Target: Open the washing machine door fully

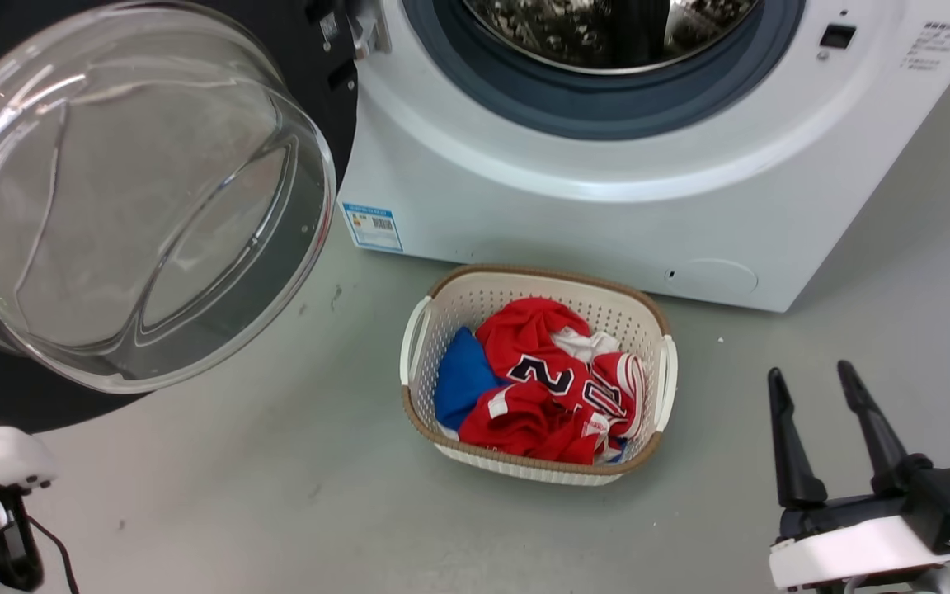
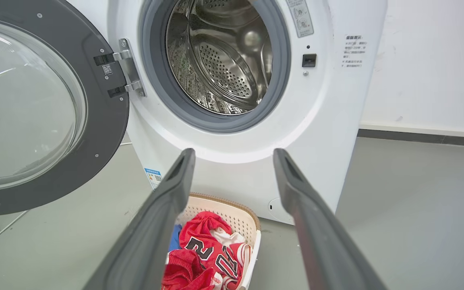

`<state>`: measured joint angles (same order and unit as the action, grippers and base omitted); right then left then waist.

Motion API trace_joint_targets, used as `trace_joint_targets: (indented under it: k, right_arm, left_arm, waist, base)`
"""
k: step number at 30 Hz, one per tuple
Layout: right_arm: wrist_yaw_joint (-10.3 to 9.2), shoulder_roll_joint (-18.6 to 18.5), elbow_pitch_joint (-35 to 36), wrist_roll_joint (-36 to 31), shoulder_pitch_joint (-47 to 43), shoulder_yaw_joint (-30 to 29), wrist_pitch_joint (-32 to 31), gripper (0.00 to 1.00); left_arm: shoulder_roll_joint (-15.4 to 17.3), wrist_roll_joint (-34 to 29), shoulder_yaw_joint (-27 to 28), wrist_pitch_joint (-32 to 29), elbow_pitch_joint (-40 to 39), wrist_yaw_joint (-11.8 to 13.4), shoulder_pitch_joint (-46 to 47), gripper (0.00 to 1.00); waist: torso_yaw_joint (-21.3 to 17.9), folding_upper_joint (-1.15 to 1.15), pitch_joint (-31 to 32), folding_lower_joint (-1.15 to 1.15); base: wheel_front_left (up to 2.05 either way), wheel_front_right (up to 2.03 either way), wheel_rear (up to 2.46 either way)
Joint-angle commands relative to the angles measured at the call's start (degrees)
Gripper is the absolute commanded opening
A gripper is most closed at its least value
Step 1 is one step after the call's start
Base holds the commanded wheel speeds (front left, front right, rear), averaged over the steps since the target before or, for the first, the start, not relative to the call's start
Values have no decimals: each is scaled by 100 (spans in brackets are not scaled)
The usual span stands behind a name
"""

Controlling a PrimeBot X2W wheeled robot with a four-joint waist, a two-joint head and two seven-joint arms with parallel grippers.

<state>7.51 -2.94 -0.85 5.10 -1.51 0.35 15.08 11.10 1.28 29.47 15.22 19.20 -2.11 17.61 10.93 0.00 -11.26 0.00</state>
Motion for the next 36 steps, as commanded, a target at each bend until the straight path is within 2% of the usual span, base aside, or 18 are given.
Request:
trace_joint_targets:
  k: [1, 9, 19, 36]
  right_arm:
    - [-2, 12, 77, 52, -77, -72, 12, 100]
    - [-2, 14, 492, -18, -253, -323, 12, 100]
    - [-2, 14, 642, -7, -594, -364, 12, 100]
    - [-2, 13, 472, 244, -920, -353, 12, 100]
  left_arm:
    - [-60, -58, -72, -13, -206, -46, -176, 0]
    - [-372, -218, -612, -13, -1156, -246, -806, 0]
    - [-694, -241, -1602, -13, -1675, -385, -1534, 0]
    - [-817, 182, -2662, -13, -1679, -175, -2263, 0]
  waist:
    - [-34, 0, 186, 0]
    - [-167, 0, 603, 0]
    - [-506, 0, 1067, 0]
    - [-1046, 0, 1216, 0]
  base:
    - [0, 0, 0]
    - [0, 0, 0]
    - [0, 0, 0]
    - [0, 0, 0]
